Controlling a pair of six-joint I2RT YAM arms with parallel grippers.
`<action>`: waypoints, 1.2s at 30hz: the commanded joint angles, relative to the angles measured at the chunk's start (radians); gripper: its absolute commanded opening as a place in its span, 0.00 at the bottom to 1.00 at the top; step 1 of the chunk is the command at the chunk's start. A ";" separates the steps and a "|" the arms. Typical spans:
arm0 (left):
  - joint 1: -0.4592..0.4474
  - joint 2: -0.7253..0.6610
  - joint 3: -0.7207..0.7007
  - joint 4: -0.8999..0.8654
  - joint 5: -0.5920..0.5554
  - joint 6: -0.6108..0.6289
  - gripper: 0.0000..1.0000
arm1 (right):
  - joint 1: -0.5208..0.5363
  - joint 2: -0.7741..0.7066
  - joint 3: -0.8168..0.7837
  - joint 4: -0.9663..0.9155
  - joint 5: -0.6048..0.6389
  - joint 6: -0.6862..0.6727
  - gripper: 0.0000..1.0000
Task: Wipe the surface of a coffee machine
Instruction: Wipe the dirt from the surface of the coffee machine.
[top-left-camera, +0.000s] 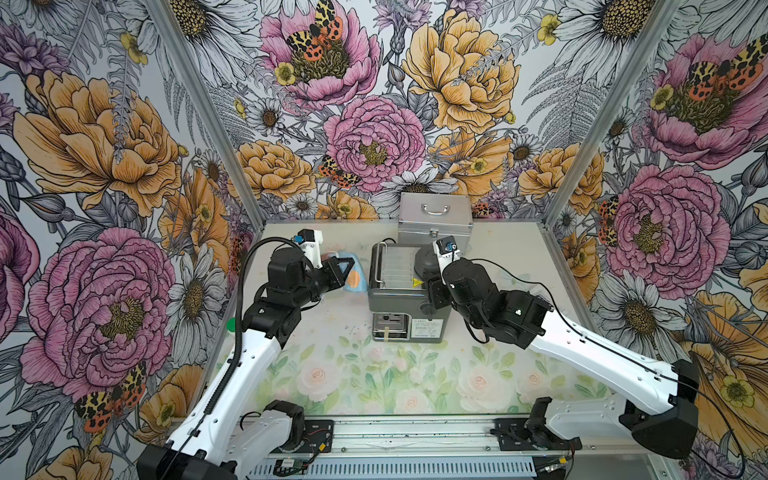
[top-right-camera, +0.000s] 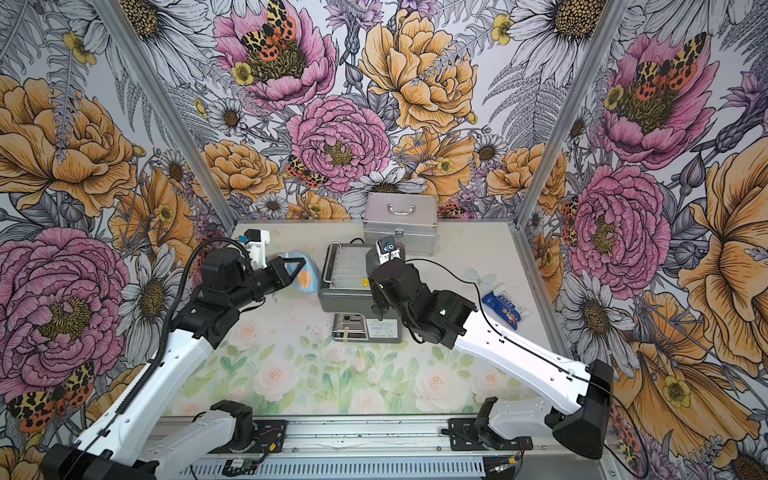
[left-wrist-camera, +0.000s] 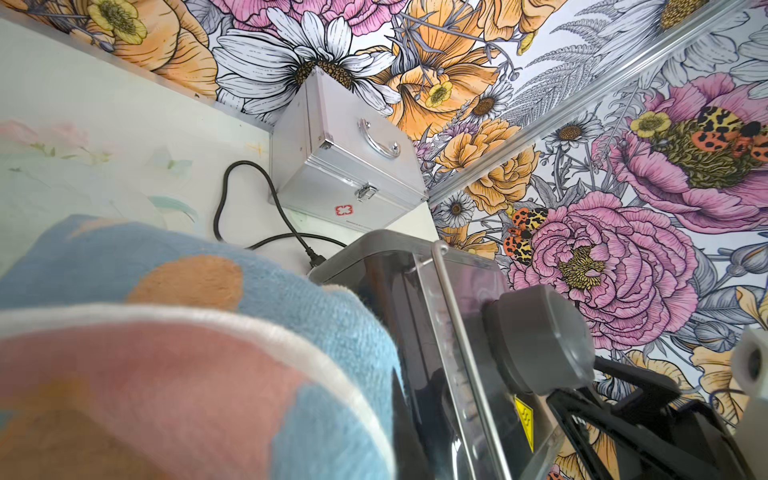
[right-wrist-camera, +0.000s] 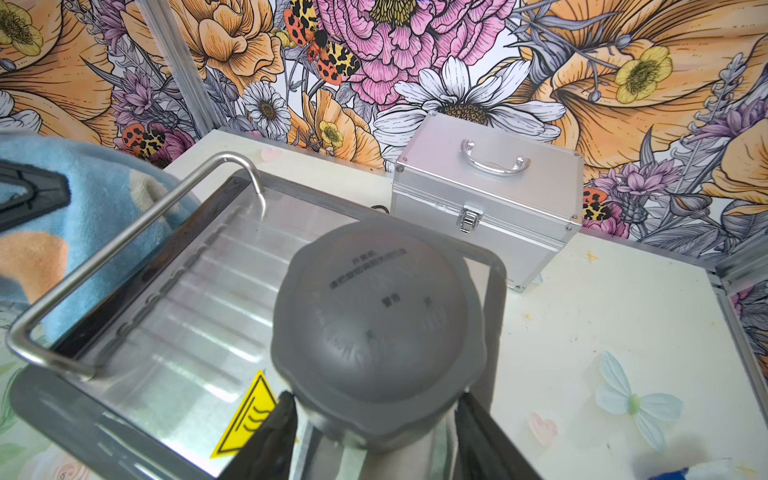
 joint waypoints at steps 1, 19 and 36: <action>0.004 0.056 0.035 0.127 0.106 -0.005 0.00 | 0.001 0.002 0.006 0.000 -0.010 0.000 0.61; -0.120 -0.071 -0.128 0.181 0.031 -0.016 0.00 | 0.000 0.028 0.013 -0.012 -0.032 0.003 0.61; -0.158 -0.270 -0.125 -0.042 -0.159 0.030 0.00 | 0.004 0.053 0.012 -0.008 -0.026 0.031 0.61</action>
